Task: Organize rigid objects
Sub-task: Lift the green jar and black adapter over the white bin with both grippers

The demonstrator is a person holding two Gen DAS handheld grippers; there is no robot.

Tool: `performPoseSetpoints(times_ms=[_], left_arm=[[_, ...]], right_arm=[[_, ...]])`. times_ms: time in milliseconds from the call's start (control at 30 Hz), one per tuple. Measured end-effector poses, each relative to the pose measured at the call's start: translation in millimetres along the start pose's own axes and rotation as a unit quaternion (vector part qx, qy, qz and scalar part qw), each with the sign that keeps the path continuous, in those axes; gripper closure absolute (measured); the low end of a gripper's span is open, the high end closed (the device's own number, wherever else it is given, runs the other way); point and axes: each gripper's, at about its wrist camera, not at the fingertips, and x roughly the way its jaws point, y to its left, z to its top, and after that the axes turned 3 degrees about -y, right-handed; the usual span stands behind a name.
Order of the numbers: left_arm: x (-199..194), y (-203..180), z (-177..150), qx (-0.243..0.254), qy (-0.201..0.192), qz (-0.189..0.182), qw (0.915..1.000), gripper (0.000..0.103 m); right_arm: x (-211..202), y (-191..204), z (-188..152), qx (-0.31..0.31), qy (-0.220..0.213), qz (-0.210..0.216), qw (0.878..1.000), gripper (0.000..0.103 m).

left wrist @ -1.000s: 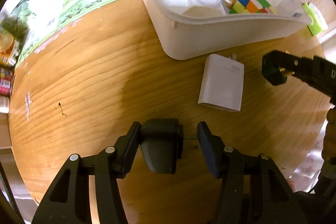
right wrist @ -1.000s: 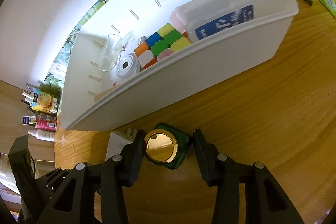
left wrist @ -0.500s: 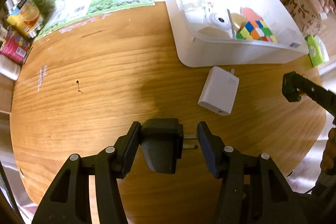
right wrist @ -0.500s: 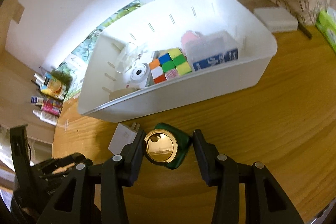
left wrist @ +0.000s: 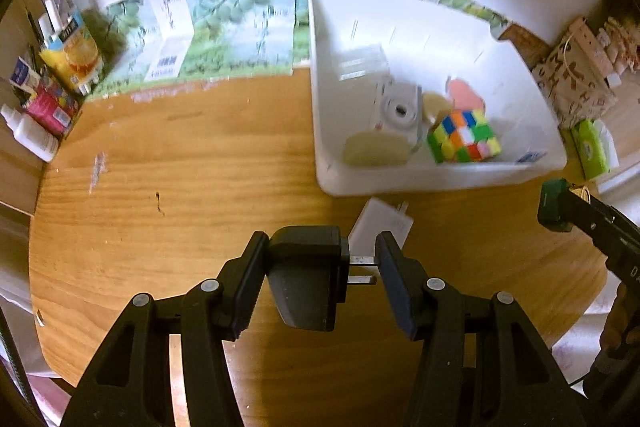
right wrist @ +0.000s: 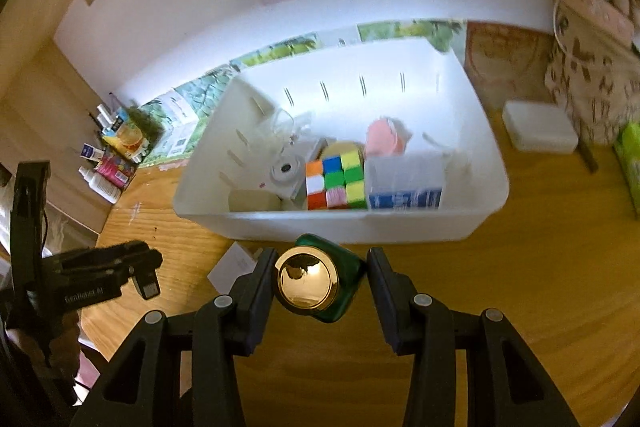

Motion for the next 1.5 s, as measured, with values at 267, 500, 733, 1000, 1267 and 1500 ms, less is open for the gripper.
performPoseSetpoints(times_ms=[267, 500, 733, 1000, 1267, 1500], left_arm=[[-13.3, -9.3, 22.4, -0.004, -0.047, 0.0, 0.9989, 0.044], [-16.7, -17.2, 40.2, -0.01, -0.088, 0.001, 0.996, 0.044], [-25.4, -22.0, 50.7, -0.027, -0.163, 0.001, 0.9863, 0.044], [-14.1, -31.7, 64.3, -0.022, -0.182, -0.001, 0.9831, 0.044], [0.4, -42.3, 75.2, -0.009, -0.185, 0.006, 0.9827, 0.044], [3.7, -50.8, 84.2, -0.009, -0.193, 0.009, 0.9811, 0.044]], right_arm=[[-12.2, -9.3, 24.6, -0.03, -0.025, 0.011, 0.999, 0.057], [-10.5, -11.7, 39.3, -0.05, -0.053, 0.018, 0.997, 0.057], [-4.8, -12.1, 44.9, -0.068, -0.098, 0.016, 0.993, 0.057], [5.1, -5.8, 46.4, -0.096, -0.141, 0.022, 0.985, 0.057], [18.6, -1.4, 46.2, -0.124, -0.15, 0.024, 0.98, 0.057], [28.3, -10.5, 48.0, -0.11, -0.141, 0.028, 0.984, 0.057]])
